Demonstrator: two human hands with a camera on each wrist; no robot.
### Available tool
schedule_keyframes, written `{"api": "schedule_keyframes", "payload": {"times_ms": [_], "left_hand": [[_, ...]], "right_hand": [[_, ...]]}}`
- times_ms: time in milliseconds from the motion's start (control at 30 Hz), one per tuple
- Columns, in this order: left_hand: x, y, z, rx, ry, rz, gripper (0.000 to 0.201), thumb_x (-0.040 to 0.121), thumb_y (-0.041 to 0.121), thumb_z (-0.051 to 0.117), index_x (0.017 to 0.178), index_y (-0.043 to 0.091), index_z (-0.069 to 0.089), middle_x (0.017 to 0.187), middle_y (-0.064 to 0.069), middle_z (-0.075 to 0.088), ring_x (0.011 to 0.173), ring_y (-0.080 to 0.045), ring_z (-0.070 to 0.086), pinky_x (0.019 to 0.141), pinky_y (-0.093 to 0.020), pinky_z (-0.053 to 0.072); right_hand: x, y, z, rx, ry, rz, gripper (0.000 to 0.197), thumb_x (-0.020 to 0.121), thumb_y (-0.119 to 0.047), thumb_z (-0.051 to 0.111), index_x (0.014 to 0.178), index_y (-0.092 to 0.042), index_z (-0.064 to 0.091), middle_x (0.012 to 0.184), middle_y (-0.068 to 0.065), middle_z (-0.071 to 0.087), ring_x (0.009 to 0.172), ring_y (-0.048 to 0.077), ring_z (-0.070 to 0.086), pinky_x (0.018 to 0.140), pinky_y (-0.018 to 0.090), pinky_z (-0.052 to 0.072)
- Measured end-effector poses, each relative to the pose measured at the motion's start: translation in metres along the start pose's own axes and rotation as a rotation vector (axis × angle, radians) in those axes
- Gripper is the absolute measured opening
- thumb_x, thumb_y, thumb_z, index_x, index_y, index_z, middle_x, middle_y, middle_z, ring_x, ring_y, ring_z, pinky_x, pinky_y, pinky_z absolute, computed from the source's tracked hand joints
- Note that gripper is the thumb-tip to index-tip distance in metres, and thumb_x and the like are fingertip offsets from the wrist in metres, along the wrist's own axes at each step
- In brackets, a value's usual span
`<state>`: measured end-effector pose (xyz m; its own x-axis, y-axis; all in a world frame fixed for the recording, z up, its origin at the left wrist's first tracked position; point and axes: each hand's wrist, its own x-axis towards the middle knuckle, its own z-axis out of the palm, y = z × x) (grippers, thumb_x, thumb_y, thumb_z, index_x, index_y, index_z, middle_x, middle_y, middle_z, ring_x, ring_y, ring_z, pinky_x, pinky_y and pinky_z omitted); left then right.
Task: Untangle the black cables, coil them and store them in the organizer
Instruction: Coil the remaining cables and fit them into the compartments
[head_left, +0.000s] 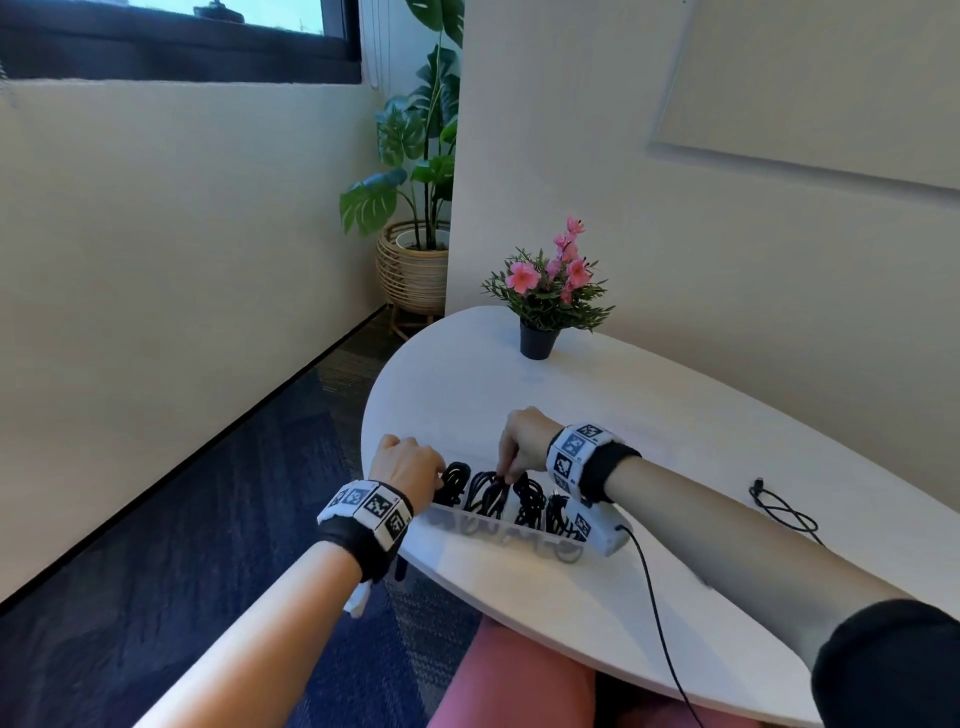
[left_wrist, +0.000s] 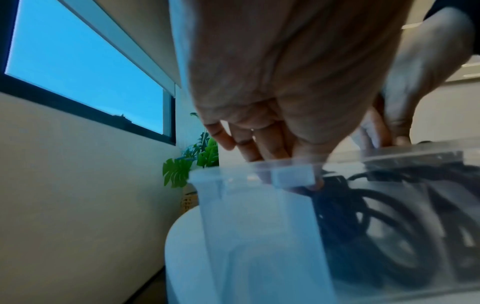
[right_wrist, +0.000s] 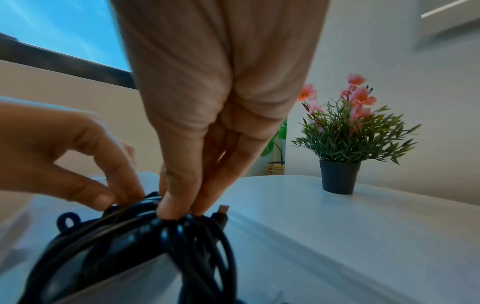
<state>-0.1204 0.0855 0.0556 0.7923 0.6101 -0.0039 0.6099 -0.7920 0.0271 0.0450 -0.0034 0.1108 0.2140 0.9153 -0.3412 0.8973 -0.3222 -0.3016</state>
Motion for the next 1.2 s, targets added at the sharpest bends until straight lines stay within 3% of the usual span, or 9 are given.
{"api": "schedule_keyframes", "payload": {"times_ms": [200,400,467,567,700,867,1033,1133,1200], "left_hand": [[0.008,0.000,-0.001,0.139,-0.045,0.077,0.025,0.093,0.020,0.049,0.104,0.030,0.069,0.106,0.003,0.067,0.114,-0.015,0.051,0.112,-0.036,0.018],[0.011,0.004,-0.002,-0.083,-0.063,-0.065,0.014,0.090,0.026,0.059,0.094,0.030,0.072,0.097,0.003,0.070,0.096,-0.018,0.061,0.086,-0.030,0.037],[0.007,0.003,0.000,-0.188,-0.049,-0.105,0.014,0.088,0.023,0.062,0.097,0.029,0.072,0.099,0.002,0.071,0.093,-0.019,0.064,0.085,-0.029,0.046],[0.004,0.001,-0.002,-0.353,0.030,-0.142,0.029,0.084,0.018,0.069,0.113,0.019,0.067,0.109,0.002,0.069,0.095,-0.017,0.065,0.090,-0.031,0.051],[0.002,-0.004,-0.004,-0.334,0.050,-0.168,0.019,0.090,0.021,0.060,0.106,0.024,0.070,0.106,0.001,0.070,0.095,-0.019,0.066,0.086,-0.030,0.052],[-0.002,-0.004,-0.008,-0.292,0.085,-0.142,0.025,0.095,0.025,0.049,0.114,0.028,0.065,0.111,0.008,0.069,0.098,-0.013,0.065,0.088,-0.027,0.050],[-0.012,0.008,-0.008,-0.305,0.237,-0.081,0.028,0.095,0.026,0.048,0.118,0.033,0.062,0.115,0.013,0.066,0.105,-0.009,0.060,0.098,-0.029,0.036],[-0.020,0.027,-0.010,-0.370,0.293,-0.030,0.024,0.094,0.028,0.050,0.111,0.034,0.066,0.106,0.014,0.070,0.097,-0.008,0.063,0.096,-0.029,0.035],[-0.026,0.042,-0.012,-0.419,0.300,0.005,0.021,0.093,0.029,0.051,0.105,0.034,0.069,0.098,0.014,0.072,0.091,-0.008,0.065,0.094,-0.029,0.036]], "right_hand": [[0.019,-0.019,0.001,-0.288,-0.185,-0.042,0.021,0.067,0.002,0.080,0.086,-0.003,0.075,0.090,0.014,0.073,0.083,0.027,0.069,0.074,0.028,0.055],[0.022,-0.034,-0.007,-0.369,-0.275,-0.078,0.025,0.060,0.014,0.075,0.083,0.006,0.072,0.078,0.016,0.066,0.060,0.023,0.057,0.053,0.022,0.046],[0.016,-0.025,-0.008,-0.341,-0.242,-0.122,0.022,0.064,0.009,0.076,0.086,0.005,0.072,0.079,0.014,0.067,0.061,0.020,0.055,0.053,0.020,0.044],[0.007,-0.007,-0.005,-0.280,-0.152,-0.146,0.017,0.074,-0.004,0.075,0.090,0.000,0.074,0.089,0.012,0.072,0.075,0.023,0.063,0.066,0.025,0.052],[-0.006,0.001,-0.004,-0.153,-0.054,-0.123,0.017,0.077,-0.007,0.075,0.094,-0.003,0.074,0.090,0.012,0.074,0.083,0.023,0.069,0.076,0.029,0.056],[-0.022,0.008,-0.007,-0.111,-0.015,-0.102,0.027,0.082,-0.006,0.068,0.109,-0.007,0.068,0.098,0.010,0.072,0.090,0.021,0.068,0.085,0.029,0.053],[-0.061,0.026,-0.008,0.043,0.205,-0.130,0.027,0.090,-0.020,0.062,0.116,-0.012,0.065,0.107,0.003,0.065,0.093,0.015,0.061,0.087,0.027,0.048],[-0.097,0.065,-0.007,0.215,0.427,0.016,0.025,0.091,-0.021,0.061,0.113,-0.013,0.067,0.107,0.002,0.067,0.091,0.014,0.061,0.090,0.031,0.049],[-0.121,0.104,-0.006,0.139,0.492,0.255,0.030,0.093,-0.029,0.056,0.119,-0.016,0.063,0.120,0.004,0.062,0.104,0.018,0.058,0.095,0.035,0.046]]}}
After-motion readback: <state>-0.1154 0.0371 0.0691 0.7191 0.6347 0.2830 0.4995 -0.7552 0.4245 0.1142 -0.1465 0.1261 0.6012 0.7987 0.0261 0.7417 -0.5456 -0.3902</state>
